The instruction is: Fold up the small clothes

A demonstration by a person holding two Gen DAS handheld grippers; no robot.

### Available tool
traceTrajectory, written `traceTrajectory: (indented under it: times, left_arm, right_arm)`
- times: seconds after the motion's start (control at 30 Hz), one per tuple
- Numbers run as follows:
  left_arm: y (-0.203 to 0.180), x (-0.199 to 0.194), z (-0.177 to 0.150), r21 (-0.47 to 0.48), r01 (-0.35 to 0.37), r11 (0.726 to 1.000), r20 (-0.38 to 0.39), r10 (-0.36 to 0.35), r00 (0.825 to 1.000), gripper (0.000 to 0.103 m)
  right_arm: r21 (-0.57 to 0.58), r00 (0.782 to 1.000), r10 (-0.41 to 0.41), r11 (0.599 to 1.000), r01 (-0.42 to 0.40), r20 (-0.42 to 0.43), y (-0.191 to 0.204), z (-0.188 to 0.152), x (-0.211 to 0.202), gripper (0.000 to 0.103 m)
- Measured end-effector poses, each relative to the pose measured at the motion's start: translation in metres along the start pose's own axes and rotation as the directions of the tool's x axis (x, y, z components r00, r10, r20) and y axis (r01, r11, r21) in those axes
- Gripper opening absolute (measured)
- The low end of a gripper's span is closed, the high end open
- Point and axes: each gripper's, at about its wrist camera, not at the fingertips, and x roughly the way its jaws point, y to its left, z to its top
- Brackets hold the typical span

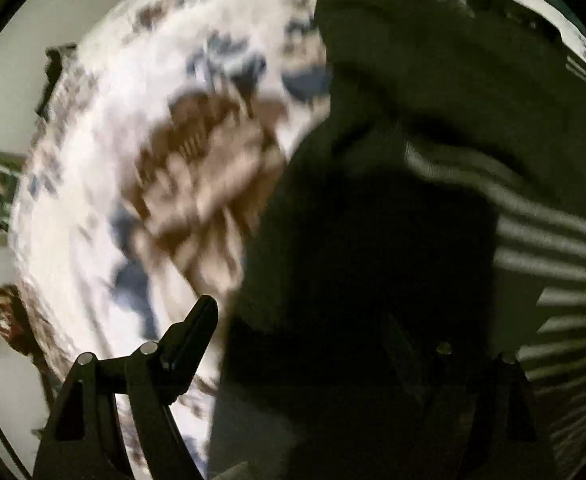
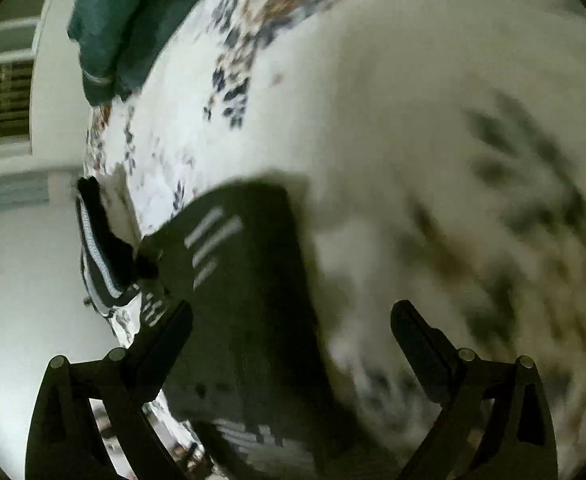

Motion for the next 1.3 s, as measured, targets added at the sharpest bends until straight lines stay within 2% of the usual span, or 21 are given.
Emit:
traceTrajectory:
  times: [0.03,0.07,0.1,0.13,0.2,0.27,0.33,0.37,0.4,0.47,0.5,0.57,0.63,0.67,0.73,0.9,1.0,1.17,1.2,1.27,1.3]
  left_arm:
    - [-0.001,0.005,-0.003,0.001,0.006,1.0,-0.002,-0.006,1.0,0.088]
    - [-0.003,0.01,-0.006,0.005,0.001,1.0,0.003,-0.001,1.0,0.095]
    - [-0.004,0.015,-0.005,0.002,-0.012,1.0,0.004,0.012,1.0,0.103]
    - [-0.004,0.019,-0.004,-0.006,-0.017,1.0,-0.002,0.017,1.0,0.103]
    - [0.001,0.027,-0.002,-0.049,0.028,0.998,-0.017,-0.029,0.999,0.103]
    - [0.006,0.03,-0.002,-0.084,0.064,0.994,-0.024,-0.067,0.998,0.103]
    - [0.009,0.031,-0.004,-0.085,0.082,0.993,-0.025,-0.084,0.996,0.103]
    - [0.01,0.031,-0.004,-0.082,0.088,0.993,-0.026,-0.09,0.996,0.103]
    - [0.011,0.031,-0.005,-0.079,0.092,0.993,-0.026,-0.094,0.995,0.103]
    - [0.014,0.031,-0.005,-0.074,0.102,0.992,-0.023,-0.104,0.994,0.103]
    - [0.016,0.03,-0.005,-0.075,0.106,0.992,-0.025,-0.108,0.994,0.103]
    - [0.016,0.03,-0.003,-0.073,0.107,0.992,-0.032,-0.109,0.993,0.103]
    - [0.019,0.027,-0.002,-0.073,0.109,0.991,-0.05,-0.113,0.992,0.103]
    - [0.022,0.024,0.002,-0.076,0.106,0.992,-0.056,-0.11,0.992,0.103]
    - [0.027,0.012,0.013,-0.084,0.092,0.992,-0.05,-0.097,0.994,0.103]
    - [0.029,-0.03,0.016,-0.069,0.051,0.996,0.013,-0.051,0.999,0.103]
    - [0.017,-0.052,0.013,-0.018,0.084,0.996,0.05,-0.083,0.995,0.103]
    - [-0.018,-0.067,-0.006,0.118,0.148,0.982,0.053,-0.155,0.987,0.103]
    - [-0.026,-0.073,-0.015,0.138,0.155,0.978,0.05,-0.164,0.985,0.103]
    - [-0.039,-0.073,-0.021,0.174,0.15,0.973,0.046,-0.16,0.986,0.103]
    - [-0.045,-0.074,-0.027,0.187,0.14,0.972,0.043,-0.151,0.988,0.103]
  right_arm:
    - [-0.001,0.999,0.014,1.0,-0.014,-0.03,0.007,0.011,0.015,0.075]
    - [-0.006,0.998,0.036,0.999,-0.036,-0.053,0.013,0.017,0.025,0.065]
    - [-0.027,0.997,0.032,0.999,-0.034,-0.077,0.022,0.022,0.036,0.047]
    - [-0.068,0.997,-0.019,0.998,0.013,-0.08,0.033,0.022,0.043,0.017]
    - [-0.131,0.993,-0.109,0.986,0.103,-0.039,0.048,0.019,0.045,0.015]
    - [-0.162,0.979,-0.195,0.966,0.201,0.055,0.059,0.018,0.03,0.012]
    - [-0.098,0.963,-0.238,0.963,0.251,0.123,0.049,0.026,0.013,0.01]
    - [-0.031,0.947,-0.267,0.96,0.277,0.179,0.037,0.035,0.001,0.008]
    - [0.007,0.944,-0.27,0.962,0.274,0.19,0.028,0.04,0.0,0.007]
    - [0.017,0.968,-0.235,0.972,0.234,0.093,0.016,0.047,0.015,0.008]
    - [0.008,0.972,-0.219,0.976,0.22,0.084,0.017,0.046,0.015,0.009]
    - [-0.015,0.98,-0.188,0.982,0.189,0.072,0.023,0.044,0.009,0.015]
    - [-0.019,0.986,-0.153,0.988,0.155,0.068,0.024,0.037,-0.005,0.049]
    - [-0.02,0.986,-0.148,0.988,0.15,0.079,0.021,0.033,-0.012,0.055]
    - [-0.025,0.985,-0.147,0.988,0.15,0.089,0.016,0.017,-0.027,0.059]
    - [-0.033,0.977,-0.212,0.976,0.213,0.025,-0.019,-0.057,-0.058,0.059]
    - [0.004,0.973,-0.226,0.974,0.227,-0.048,-0.05,-0.121,-0.065,0.059]
    - [0.081,0.949,-0.227,0.965,0.25,-0.22,-0.09,-0.225,-0.025,0.059]
    - [0.1,0.952,-0.191,0.97,0.22,-0.241,-0.095,-0.24,-0.012,0.059]
    - [0.11,0.96,-0.124,0.982,0.155,-0.252,-0.101,-0.263,0.01,0.051]
    - [0.087,0.956,-0.153,0.98,0.18,-0.249,-0.101,-0.27,0.015,0.006]
